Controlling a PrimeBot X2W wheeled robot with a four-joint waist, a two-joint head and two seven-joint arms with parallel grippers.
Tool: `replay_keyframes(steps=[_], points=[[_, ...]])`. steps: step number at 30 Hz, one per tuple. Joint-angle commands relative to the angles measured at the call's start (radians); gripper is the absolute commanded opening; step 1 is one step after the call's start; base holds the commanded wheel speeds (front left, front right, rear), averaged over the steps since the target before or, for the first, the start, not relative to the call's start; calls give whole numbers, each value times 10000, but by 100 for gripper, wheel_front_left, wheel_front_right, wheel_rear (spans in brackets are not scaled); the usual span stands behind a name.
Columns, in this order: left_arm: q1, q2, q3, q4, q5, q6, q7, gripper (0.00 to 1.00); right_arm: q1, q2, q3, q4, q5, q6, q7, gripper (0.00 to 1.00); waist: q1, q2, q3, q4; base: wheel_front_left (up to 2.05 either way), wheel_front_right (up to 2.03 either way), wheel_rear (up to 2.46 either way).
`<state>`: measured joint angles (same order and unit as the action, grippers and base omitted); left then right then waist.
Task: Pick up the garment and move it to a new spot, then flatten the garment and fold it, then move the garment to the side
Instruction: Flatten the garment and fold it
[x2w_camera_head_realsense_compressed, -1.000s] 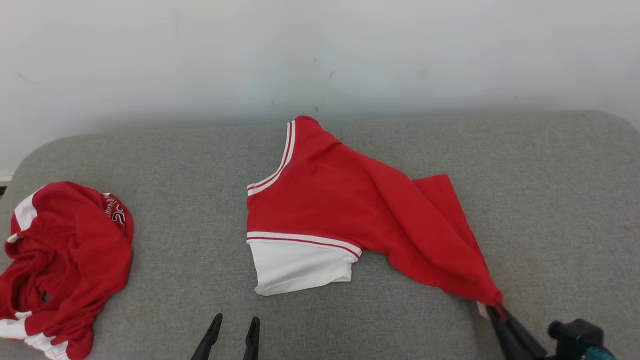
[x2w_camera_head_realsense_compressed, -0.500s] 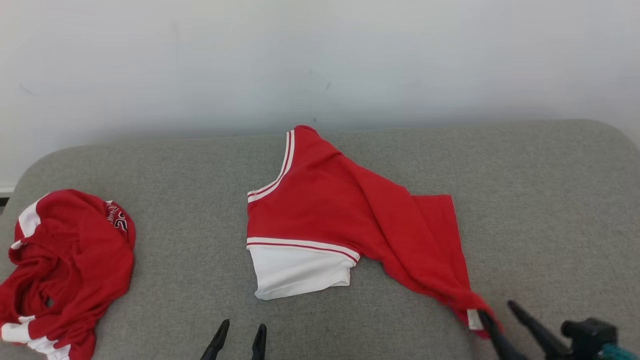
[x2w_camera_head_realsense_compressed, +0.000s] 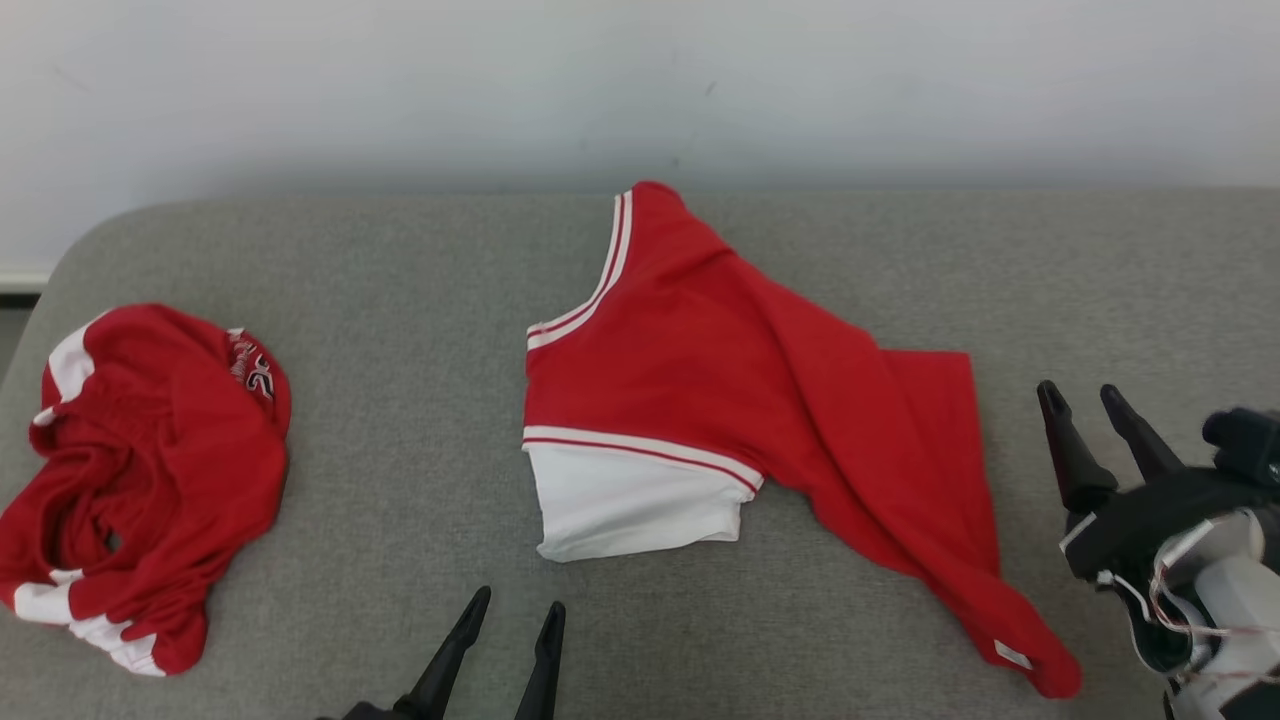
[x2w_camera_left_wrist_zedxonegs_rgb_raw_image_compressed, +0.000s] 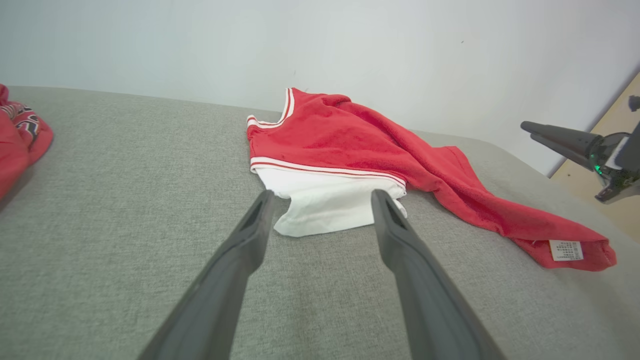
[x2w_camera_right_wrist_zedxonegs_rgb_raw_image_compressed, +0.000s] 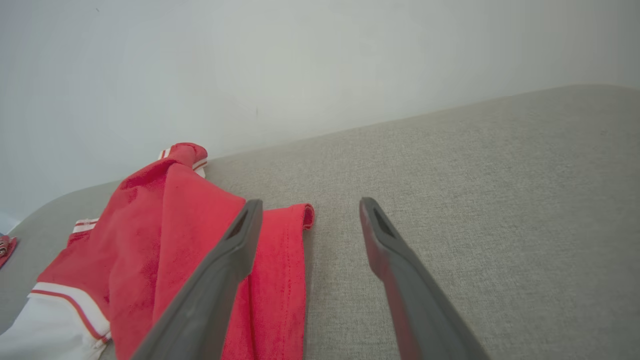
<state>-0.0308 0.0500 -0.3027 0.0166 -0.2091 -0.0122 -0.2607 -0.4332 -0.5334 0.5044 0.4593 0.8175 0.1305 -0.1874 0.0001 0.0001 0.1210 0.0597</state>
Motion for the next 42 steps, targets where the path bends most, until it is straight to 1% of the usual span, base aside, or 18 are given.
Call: replay_keyframes(steps=[1,2,4,10,12,13,14,15,18,22,27,29,32,37,40,42], points=[[-107,10,-23,13,31,-9,-49,100,-187,86,104,183,69,5,51,100,-1,-1,520,454,0,0,0],[-277,10,-122,39,3,-19,-49,100,-774,298,398,935,304,5,293,100,-1,-1,743,642,0,0,0],[-407,10,-196,57,-28,-24,-50,100,-1274,439,701,1545,584,5,481,100,-1,-1,932,815,0,0,0],[-739,10,-345,80,-55,23,-50,100,-2326,562,1581,3168,1073,5,845,100,-1,-1,1343,1180,0,0,0],[-766,10,-350,79,-61,37,-50,100,-2531,610,1858,3537,1197,5,866,100,-1,-1,1389,1228,0,0,0],[-778,10,-347,75,-63,46,-50,100,-2576,638,2008,3615,1295,5,888,73,-1,-1,1411,1237,0,0,0],[-794,10,-336,64,-67,44,-50,100,-2620,658,2154,3657,1400,5,862,27,-1,-1,1431,1237,0,0,0],[-806,10,-325,54,-74,61,-50,100,-2650,619,2334,3632,1438,5,765,0,-1,-1,1450,1231,0,0,0],[-838,10,-302,10,-87,114,-51,100,-2948,236,2628,3651,1468,2,293,0,-1,-1,1519,1178,0,0,0],[-927,10,-319,-76,-97,127,-51,100,-3574,-430,2921,3851,1111,0,-357,0,-1,-1,1658,1136,0,0,0],[-1064,9,-419,-186,-113,99,-51,100,-4602,-1236,2727,4126,590,0,-721,0,-1,-1,1956,1172,0,0,0],[-1159,9,-457,-210,-111,70,-51,100,-5088,-1473,2578,4256,322,0,-769,0,-1,-1,2107,1223,0,0,0],[-1195,10,-495,-187,-102,34,-51,100,-5552,-1603,2381,4388,21,0,-779,0,-1,-1,2239,1287,0,0,0],[-1437,8,-670,-161,-74,-39,-51,100,-6511,-2028,1453,4667,-801,0,-784,0,-1,-1,2645,1597,0,0,0],[-1562,8,-771,-136,-34,-98,-51,100,-6931,-2099,862,5028,-1358,0,-786,0,-1,-1,2881,1800,0,0,0],[-1612,8,-797,-120,11,-108,-51,100,-7051,-2002,489,5365,-1659,0,-786,0,-1,-1,3015,1898,0,0,0]])
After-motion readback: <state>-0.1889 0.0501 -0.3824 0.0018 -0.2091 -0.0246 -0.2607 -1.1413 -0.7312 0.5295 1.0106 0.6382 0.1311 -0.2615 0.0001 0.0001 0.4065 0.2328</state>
